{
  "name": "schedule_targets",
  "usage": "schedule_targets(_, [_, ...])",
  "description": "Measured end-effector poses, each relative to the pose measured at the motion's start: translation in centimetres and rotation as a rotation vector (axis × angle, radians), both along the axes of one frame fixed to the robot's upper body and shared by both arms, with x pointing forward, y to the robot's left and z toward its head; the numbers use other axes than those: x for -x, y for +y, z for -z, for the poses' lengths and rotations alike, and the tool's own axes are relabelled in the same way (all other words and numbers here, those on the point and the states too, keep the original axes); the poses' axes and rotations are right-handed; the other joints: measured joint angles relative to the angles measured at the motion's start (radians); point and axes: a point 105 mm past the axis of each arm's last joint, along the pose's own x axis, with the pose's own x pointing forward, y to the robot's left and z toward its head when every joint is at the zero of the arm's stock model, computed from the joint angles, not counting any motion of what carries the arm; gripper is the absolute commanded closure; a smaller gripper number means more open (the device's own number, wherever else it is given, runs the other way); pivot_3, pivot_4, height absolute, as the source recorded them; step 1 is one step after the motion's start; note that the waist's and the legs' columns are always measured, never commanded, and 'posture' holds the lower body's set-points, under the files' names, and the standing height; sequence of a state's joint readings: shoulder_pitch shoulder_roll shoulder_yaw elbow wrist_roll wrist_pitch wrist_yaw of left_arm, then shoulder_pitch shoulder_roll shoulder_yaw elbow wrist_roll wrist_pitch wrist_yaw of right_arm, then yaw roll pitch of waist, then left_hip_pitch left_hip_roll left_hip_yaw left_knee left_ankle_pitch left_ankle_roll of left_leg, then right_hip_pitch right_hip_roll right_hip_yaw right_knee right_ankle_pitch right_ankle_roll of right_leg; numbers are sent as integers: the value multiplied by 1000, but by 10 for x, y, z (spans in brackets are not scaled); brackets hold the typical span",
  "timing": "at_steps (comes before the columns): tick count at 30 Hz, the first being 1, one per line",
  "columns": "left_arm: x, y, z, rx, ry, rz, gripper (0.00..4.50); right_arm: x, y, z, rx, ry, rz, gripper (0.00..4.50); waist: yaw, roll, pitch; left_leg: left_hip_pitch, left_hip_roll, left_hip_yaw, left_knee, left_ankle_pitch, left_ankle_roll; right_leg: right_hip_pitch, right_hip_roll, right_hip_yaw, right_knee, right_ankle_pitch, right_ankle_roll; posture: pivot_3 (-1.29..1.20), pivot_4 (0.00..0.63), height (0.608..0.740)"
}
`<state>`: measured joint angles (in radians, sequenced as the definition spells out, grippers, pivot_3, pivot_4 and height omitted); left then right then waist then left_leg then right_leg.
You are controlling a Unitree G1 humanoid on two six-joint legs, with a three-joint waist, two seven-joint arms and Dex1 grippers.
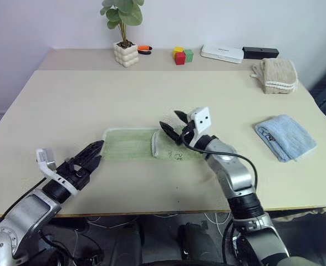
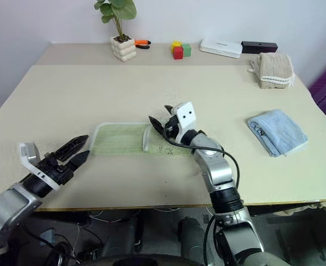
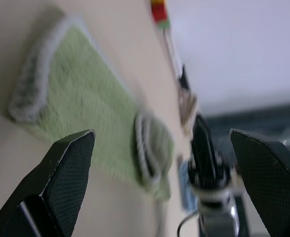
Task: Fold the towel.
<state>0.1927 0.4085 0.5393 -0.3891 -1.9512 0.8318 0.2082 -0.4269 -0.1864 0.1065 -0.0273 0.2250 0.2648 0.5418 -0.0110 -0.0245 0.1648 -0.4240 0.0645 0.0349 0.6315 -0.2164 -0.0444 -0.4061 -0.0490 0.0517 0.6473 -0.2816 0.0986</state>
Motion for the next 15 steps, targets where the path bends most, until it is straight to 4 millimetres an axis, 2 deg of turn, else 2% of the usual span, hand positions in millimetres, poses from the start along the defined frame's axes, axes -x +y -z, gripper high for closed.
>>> schedule_targets(3, [3,3,6,37,21,-50,0,10,-20,-12,22,2,-50,30,0,0,0,0,0,1,-1,0,0,0,0,0,-2,0,0,0,150,740])
schedule_targets(7, [6,5,17,49,82,-90,0,36,-45,-14,98,98,-196,30,-1,1,0,-1,0,1,-1,0,0,0,0,1,-2,0,-1,0,150,740])
schedule_targets(11, [6,0,26,69,126,-91,0,43,-56,-26,98,117,-242,30,-6,0,0,0,0,1,-1,0,0,-1,0,1,-3,-1,-1,0,150,740])
schedule_targets(15, [2,-1,39,91,189,-107,0,41,-53,-28,99,117,-241,30,-3,0,0,-1,0,1,-1,0,0,-1,0,1,-4,-1,-2,0,150,740])
